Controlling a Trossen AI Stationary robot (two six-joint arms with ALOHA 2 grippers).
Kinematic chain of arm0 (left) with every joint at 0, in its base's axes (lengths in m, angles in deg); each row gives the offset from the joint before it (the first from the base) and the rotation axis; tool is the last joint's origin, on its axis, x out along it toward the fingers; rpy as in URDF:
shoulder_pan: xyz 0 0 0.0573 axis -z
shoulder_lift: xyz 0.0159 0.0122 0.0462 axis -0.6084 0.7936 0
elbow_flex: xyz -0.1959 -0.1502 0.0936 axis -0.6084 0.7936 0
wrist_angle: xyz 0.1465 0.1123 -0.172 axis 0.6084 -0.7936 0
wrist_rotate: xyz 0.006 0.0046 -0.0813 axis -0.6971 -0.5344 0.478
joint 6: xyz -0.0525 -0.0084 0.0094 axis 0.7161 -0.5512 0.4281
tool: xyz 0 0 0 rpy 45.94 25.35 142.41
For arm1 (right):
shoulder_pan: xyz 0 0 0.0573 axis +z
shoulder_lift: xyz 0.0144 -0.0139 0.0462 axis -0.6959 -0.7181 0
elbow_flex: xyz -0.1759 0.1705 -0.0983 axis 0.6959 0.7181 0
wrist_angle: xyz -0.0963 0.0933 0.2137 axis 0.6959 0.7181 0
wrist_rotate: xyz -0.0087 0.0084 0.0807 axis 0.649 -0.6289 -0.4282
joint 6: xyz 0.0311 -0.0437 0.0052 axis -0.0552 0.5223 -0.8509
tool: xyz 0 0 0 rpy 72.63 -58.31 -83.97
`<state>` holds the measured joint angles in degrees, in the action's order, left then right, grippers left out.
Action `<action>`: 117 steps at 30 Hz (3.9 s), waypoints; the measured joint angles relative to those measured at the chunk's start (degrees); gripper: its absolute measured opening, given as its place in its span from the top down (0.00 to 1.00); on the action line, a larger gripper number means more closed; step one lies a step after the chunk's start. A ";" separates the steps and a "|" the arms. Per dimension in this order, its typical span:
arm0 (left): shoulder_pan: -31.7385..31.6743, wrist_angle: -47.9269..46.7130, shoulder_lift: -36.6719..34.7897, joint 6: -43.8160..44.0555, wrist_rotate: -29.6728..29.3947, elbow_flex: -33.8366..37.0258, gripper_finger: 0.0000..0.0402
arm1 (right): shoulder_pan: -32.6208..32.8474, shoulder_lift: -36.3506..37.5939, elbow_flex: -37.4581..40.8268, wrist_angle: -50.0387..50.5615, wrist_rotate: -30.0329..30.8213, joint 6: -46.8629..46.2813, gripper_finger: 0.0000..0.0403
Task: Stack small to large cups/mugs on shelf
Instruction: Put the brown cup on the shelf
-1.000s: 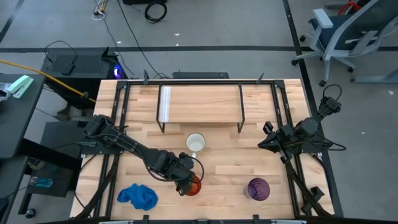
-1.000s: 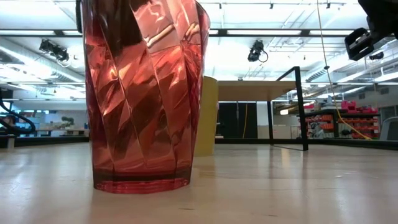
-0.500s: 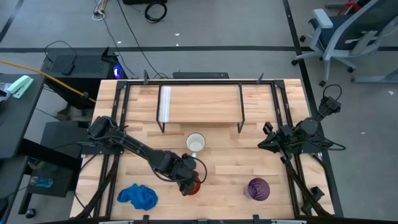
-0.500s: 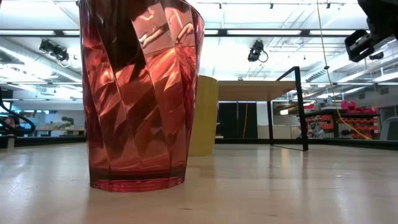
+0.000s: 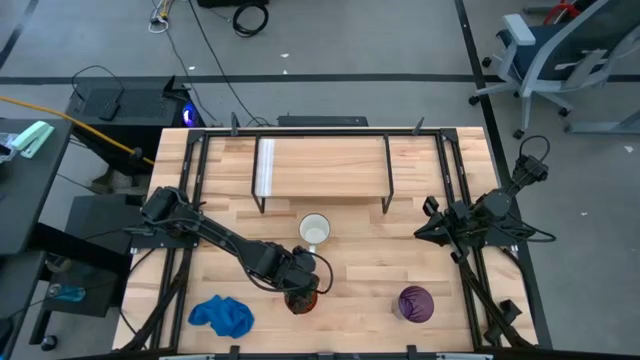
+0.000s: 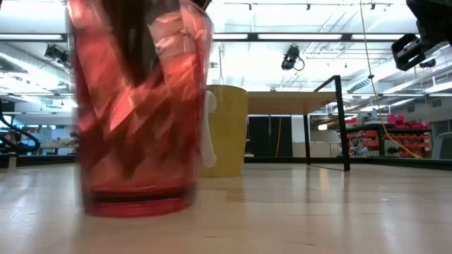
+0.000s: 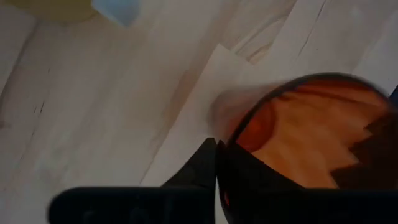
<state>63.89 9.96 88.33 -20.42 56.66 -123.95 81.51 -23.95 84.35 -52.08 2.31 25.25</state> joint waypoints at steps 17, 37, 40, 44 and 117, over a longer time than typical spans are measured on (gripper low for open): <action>2.99 -14.98 0.00 -5.29 3.24 -20.12 0.97 | 0.00 0.00 0.00 0.00 -0.01 -0.05 0.92; -19.42 -38.09 -2.96 -14.41 -15.72 -45.82 0.97 | -0.02 0.00 0.00 0.27 0.01 -0.05 0.92; -26.81 -38.08 -3.13 -16.53 -14.76 -46.67 0.97 | -0.02 0.00 0.00 0.37 0.02 -0.07 0.92; -37.13 -38.16 -3.19 -17.69 -10.27 -46.75 0.97 | -0.02 0.00 0.00 0.39 0.02 -0.07 0.92; -57.66 -38.16 -6.74 -24.83 -0.30 -27.45 0.95 | 0.00 0.00 0.00 1.24 0.06 -1.60 0.92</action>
<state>6.23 -28.21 81.59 -45.25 56.36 -151.41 81.50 -23.95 84.35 -50.85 2.37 23.65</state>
